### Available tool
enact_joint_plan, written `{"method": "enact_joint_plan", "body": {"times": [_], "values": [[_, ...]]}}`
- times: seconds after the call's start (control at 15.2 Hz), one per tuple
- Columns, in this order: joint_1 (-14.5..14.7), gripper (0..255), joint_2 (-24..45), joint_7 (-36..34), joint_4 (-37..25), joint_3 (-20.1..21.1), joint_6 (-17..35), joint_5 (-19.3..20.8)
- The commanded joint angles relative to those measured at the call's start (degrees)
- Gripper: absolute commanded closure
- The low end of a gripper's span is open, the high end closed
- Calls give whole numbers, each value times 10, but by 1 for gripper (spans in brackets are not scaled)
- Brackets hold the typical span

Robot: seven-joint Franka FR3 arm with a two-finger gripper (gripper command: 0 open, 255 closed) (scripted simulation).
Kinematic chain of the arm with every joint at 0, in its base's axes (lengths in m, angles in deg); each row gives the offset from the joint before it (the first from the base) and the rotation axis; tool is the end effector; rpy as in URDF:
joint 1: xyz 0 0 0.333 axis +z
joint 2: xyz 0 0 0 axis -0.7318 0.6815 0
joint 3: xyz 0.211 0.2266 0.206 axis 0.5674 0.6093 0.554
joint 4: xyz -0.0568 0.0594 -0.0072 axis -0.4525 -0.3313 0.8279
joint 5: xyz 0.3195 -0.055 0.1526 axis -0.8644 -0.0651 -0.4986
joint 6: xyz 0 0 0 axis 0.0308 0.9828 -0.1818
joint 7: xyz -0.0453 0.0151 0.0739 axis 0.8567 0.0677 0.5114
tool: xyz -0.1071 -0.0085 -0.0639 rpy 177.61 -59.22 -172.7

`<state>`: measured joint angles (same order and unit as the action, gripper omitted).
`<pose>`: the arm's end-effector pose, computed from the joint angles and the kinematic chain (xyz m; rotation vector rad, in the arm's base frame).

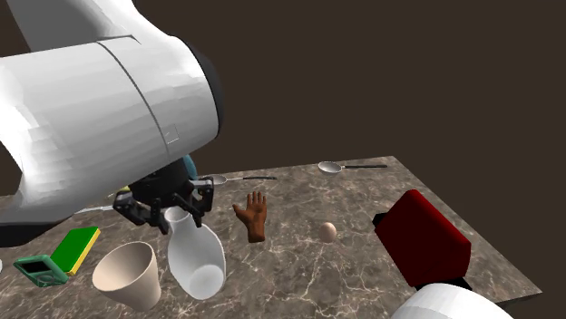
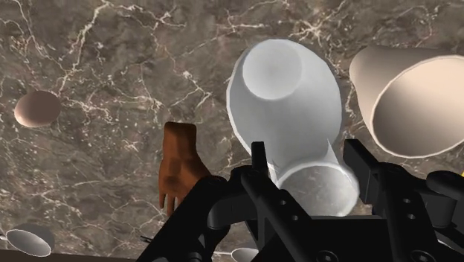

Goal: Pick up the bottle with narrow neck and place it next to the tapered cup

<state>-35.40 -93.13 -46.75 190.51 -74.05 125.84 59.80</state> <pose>0.2732 0.1140 0.4772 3.0850 -0.3677 0.2354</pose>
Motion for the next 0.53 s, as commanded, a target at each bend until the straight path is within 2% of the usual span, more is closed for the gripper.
{"method": "enact_joint_plan", "body": {"times": [0.0, 0.26, 0.33, 0.46], "values": [[0, 255, 1, 0, 2, 0, 3, 0], [0, 255, 1, 0, 2, 0, 3, 0], [0, 0, 1, 0, 1, 0, 3, 0], [0, 0, 1, 0, 1, 0, 3, 0]]}}
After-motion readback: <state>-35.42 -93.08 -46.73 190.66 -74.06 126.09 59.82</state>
